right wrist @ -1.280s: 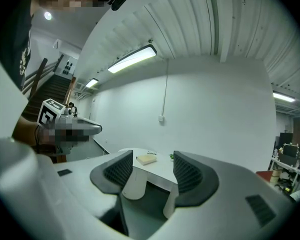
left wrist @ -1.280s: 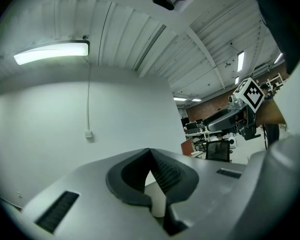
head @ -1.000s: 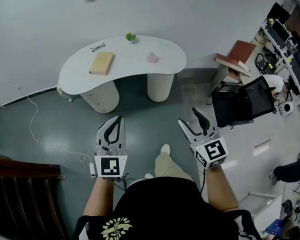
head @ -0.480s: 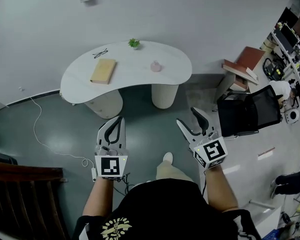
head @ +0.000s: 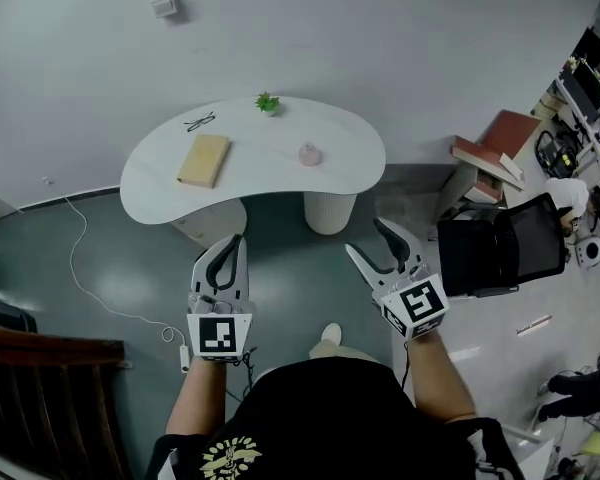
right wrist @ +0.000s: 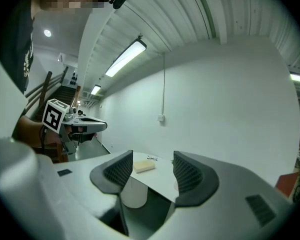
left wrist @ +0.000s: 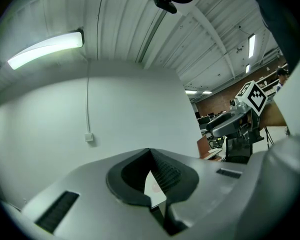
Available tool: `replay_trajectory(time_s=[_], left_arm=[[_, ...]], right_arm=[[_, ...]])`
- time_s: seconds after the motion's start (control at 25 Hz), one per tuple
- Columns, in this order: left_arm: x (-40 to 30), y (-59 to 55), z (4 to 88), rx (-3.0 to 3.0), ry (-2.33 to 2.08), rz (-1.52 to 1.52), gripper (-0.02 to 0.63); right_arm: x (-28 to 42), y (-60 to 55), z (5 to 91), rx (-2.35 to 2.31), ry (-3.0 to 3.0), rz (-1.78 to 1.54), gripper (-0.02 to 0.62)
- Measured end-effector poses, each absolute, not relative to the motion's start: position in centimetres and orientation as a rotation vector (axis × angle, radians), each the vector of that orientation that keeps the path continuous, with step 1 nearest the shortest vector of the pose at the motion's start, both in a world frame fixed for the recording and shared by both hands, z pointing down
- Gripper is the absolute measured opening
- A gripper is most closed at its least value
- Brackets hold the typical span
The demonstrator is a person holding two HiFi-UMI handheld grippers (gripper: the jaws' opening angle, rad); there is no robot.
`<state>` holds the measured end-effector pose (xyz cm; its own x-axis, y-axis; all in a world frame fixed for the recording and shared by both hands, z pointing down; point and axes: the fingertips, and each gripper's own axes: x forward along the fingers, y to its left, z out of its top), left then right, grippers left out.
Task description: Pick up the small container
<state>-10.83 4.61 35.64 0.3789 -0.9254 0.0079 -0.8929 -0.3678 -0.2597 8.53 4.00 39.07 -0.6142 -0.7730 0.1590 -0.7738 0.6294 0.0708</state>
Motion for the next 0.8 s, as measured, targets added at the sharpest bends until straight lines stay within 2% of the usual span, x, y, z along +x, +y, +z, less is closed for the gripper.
replay_trajectory(time_s=[0.36, 0.8], left_arm=[[-9.0, 0.0, 34.7, -2.345, 1.709, -0.220, 0.005], [-8.8, -3.2, 36.7, -2.359, 1.721, -0.262, 0.005]], right_arm=[[10.9, -2.0, 39.0, 1.206, -2.727, 0.007, 0.245], [10.7, -6.5, 40.3, 1.160, -2.732, 0.056, 0.245]])
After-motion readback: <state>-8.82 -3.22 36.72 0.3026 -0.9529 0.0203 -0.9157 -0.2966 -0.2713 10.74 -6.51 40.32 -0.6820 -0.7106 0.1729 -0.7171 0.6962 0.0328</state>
